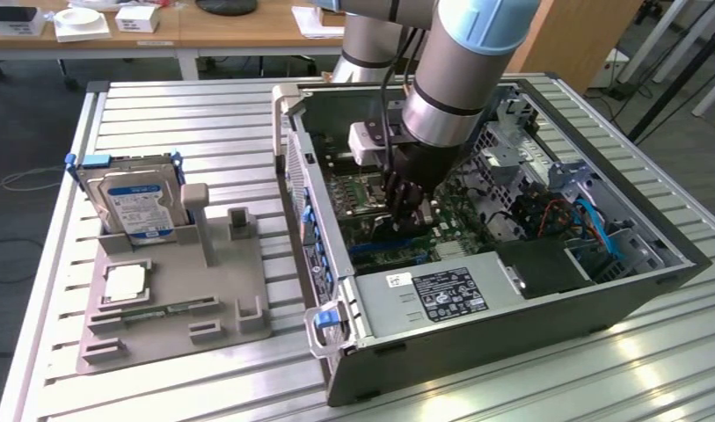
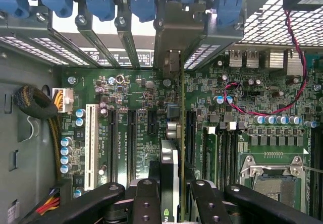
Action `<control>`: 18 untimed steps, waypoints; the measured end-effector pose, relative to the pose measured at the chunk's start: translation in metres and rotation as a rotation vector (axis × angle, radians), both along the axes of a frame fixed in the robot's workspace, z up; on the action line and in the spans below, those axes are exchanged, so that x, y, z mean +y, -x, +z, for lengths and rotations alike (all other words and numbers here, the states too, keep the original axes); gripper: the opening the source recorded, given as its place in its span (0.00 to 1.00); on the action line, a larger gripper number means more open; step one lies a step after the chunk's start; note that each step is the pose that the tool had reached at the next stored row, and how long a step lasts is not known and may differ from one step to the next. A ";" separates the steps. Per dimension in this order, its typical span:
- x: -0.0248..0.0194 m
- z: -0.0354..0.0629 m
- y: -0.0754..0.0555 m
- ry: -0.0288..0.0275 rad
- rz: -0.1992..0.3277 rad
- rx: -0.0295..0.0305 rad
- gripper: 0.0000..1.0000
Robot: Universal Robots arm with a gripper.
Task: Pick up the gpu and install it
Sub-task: 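Insert the gpu into the slot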
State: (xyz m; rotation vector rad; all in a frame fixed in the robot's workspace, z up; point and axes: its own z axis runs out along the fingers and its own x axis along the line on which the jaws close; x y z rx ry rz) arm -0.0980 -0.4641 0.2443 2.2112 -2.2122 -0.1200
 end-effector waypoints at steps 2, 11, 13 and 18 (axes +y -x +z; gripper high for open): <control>0.0000 -0.0001 0.000 0.0002 0.000 0.0000 0.27; 0.0000 -0.0013 0.000 -0.0001 0.000 -0.0001 0.27; 0.0000 -0.0013 0.000 -0.0001 0.000 -0.0001 0.27; -0.0012 -0.0013 0.000 -0.0003 0.000 -0.0002 0.27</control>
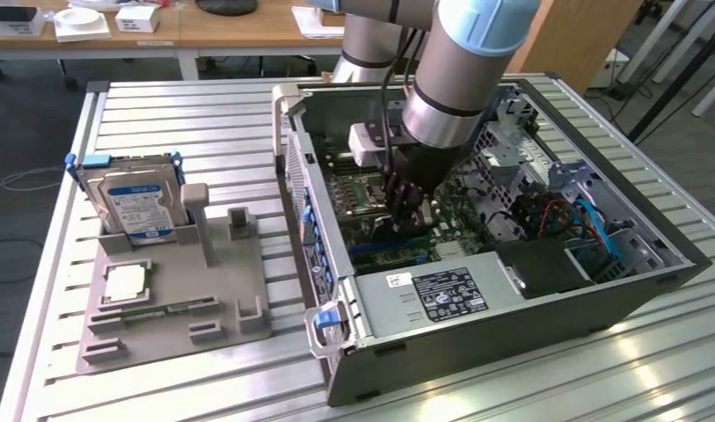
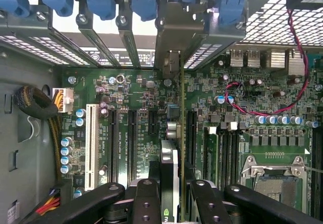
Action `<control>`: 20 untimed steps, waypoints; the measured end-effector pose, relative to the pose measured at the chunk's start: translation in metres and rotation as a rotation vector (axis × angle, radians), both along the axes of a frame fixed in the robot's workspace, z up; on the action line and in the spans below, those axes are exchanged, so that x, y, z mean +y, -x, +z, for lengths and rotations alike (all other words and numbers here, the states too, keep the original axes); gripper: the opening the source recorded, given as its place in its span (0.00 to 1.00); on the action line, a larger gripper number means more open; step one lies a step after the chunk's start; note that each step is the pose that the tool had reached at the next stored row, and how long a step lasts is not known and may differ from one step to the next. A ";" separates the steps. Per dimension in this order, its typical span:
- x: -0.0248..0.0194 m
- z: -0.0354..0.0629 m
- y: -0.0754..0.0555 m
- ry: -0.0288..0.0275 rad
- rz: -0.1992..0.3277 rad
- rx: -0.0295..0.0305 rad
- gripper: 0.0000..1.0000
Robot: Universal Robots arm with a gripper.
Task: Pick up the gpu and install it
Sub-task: 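Insert the gpu into the slot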
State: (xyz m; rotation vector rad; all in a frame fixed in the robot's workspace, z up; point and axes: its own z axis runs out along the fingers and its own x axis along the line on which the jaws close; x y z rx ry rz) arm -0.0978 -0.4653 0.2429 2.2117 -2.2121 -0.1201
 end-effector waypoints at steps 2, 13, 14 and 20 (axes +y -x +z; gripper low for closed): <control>-0.0005 0.0000 0.000 -0.0002 0.000 0.0000 0.27; -0.0008 -0.0007 0.000 -0.0003 0.000 0.0001 0.27; -0.0010 -0.0008 0.000 -0.0006 0.000 0.0000 0.27; -0.0013 -0.0007 0.000 -0.0002 0.000 0.0001 0.27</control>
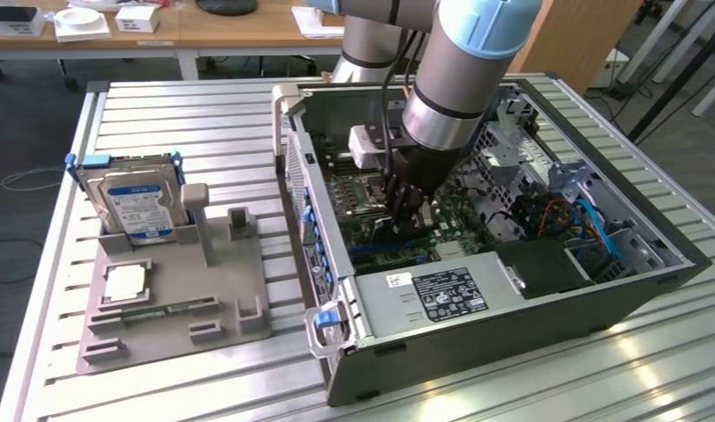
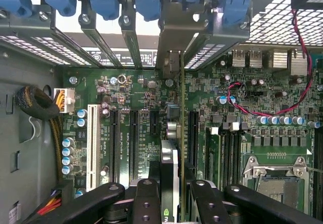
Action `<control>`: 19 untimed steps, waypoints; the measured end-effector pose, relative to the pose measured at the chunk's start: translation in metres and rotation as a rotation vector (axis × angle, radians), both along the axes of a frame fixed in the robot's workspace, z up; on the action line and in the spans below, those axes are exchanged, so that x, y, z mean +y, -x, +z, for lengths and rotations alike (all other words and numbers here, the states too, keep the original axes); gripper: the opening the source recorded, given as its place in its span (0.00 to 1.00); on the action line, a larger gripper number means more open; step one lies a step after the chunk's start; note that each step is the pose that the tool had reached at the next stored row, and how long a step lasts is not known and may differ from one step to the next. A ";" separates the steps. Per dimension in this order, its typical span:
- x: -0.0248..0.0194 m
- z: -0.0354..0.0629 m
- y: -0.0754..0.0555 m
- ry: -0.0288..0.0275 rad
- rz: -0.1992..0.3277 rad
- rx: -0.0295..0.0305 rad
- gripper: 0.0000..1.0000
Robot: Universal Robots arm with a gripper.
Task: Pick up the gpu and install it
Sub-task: 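Insert the gpu into the slot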
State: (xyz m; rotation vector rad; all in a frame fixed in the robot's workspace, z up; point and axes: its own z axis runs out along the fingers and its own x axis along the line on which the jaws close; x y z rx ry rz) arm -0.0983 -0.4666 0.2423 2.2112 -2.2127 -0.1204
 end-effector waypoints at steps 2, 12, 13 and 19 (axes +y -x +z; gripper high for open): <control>0.0000 0.0000 0.000 0.0000 0.000 0.0000 0.27; 0.0004 -0.0001 0.000 0.0000 0.000 0.0000 0.27; 0.0004 -0.0001 0.000 0.0000 0.000 0.0000 0.27; 0.0005 0.0000 -0.002 0.0000 0.000 0.0004 0.27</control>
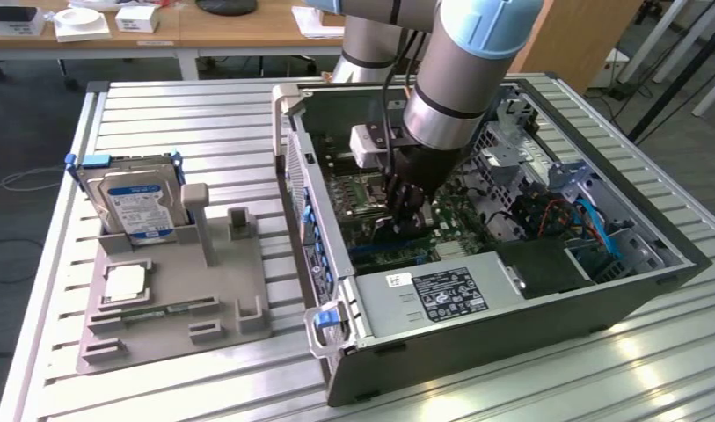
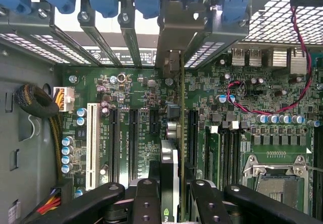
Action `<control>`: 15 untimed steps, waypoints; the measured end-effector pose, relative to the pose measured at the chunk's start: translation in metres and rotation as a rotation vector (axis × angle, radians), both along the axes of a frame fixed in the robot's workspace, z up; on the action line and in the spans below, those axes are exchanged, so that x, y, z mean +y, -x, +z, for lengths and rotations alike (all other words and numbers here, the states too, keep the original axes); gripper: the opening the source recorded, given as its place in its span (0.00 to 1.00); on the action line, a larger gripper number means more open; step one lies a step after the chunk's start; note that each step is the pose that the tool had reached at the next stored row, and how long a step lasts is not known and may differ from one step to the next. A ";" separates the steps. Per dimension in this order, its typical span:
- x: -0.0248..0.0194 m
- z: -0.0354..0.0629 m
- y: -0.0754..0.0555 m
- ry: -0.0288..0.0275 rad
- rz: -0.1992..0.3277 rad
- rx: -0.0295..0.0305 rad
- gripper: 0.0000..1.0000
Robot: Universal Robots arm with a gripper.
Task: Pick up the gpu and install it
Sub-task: 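Insert the gpu into the slot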
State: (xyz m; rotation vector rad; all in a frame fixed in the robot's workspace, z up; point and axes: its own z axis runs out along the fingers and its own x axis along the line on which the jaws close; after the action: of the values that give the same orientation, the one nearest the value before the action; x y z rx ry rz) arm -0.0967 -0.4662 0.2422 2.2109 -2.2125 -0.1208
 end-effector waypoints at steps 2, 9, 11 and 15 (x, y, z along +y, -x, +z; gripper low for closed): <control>0.0003 -0.0001 0.000 -0.0001 0.000 0.0000 0.27; 0.0010 -0.0008 0.001 0.0001 0.000 0.0000 0.27; 0.0010 -0.0008 0.001 0.0001 0.000 0.0001 0.27; 0.0011 -0.0010 0.001 0.0001 0.000 0.0000 0.27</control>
State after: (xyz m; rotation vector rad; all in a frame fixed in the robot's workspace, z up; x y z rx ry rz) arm -0.0979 -0.4651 0.2413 2.2110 -2.2123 -0.1207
